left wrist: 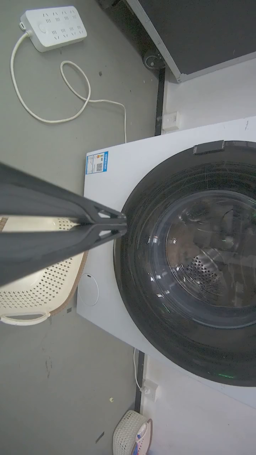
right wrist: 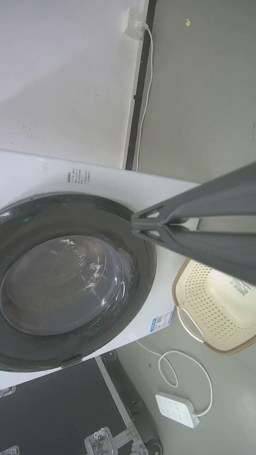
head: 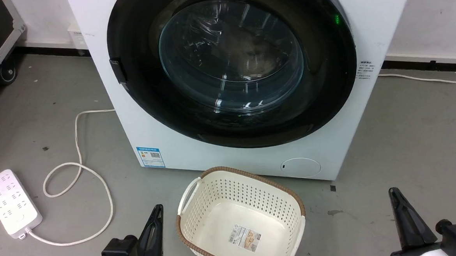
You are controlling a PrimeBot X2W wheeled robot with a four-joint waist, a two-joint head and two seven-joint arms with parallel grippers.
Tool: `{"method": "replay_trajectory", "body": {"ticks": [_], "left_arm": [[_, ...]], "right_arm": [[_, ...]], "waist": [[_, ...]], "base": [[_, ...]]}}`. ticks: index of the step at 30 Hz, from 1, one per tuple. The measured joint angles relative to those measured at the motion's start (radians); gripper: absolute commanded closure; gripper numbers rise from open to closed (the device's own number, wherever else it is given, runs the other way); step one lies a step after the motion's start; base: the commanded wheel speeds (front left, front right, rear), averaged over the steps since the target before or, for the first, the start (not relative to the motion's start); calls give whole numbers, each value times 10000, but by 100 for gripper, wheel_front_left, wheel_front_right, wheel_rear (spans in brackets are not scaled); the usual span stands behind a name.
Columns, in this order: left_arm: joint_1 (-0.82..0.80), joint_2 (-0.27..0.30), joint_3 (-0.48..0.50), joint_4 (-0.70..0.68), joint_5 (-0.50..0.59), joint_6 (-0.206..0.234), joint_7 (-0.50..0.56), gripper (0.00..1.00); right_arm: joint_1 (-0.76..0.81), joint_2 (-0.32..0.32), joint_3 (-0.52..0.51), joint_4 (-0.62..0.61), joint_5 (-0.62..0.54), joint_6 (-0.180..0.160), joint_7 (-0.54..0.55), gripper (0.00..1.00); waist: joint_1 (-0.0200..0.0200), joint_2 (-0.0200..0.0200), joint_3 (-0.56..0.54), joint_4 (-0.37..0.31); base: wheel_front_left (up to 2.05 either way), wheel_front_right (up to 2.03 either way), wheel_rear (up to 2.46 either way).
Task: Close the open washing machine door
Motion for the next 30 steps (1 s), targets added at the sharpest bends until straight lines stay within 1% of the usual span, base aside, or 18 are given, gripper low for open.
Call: {"method": "replay_trajectory", "body": {"ticks": [30], "left_arm": [[-26, 0, 272, -468, 351, 257, 692, 100]], "right_arm": [[-276, 2, 249, -12, -180, 0, 704, 100]], "waist": [[0, 0, -10, -224]], "base": [[0, 0, 0]]}}
